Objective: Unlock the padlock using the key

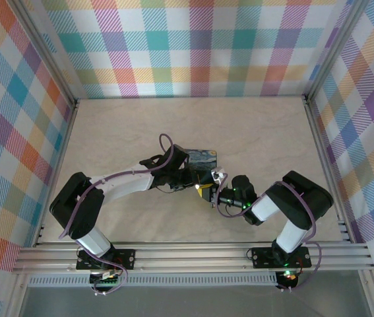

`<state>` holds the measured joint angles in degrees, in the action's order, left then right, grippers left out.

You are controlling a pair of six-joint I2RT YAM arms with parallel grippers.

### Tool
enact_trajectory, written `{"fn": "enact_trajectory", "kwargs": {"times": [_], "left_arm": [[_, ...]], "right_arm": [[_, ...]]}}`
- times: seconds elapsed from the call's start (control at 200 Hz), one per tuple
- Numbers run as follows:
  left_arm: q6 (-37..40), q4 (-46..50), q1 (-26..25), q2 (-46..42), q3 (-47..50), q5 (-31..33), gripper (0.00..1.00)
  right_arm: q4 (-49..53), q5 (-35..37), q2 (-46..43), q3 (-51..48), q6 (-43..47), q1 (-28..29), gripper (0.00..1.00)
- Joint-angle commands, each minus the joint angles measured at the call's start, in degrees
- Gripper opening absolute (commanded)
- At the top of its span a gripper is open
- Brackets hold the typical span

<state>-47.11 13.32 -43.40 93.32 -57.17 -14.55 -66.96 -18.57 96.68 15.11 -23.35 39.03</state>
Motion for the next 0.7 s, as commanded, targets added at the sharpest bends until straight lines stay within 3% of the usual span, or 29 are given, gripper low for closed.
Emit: {"fn": "enact_trajectory", "kwargs": {"times": [0.0,0.695], "left_arm": [[0.12,0.28,-0.81,1.96,-0.36,-0.08,0.19],[-0.29,-0.62,-0.79,2.49,0.37,1.09,0.18]], "right_arm": [[-8.2,-2.79,-2.2,2.74,-0.45,1.49,0.0],[-4.17,-1.21,-5.79,1.42,-1.38,2.19,0.0]]}}
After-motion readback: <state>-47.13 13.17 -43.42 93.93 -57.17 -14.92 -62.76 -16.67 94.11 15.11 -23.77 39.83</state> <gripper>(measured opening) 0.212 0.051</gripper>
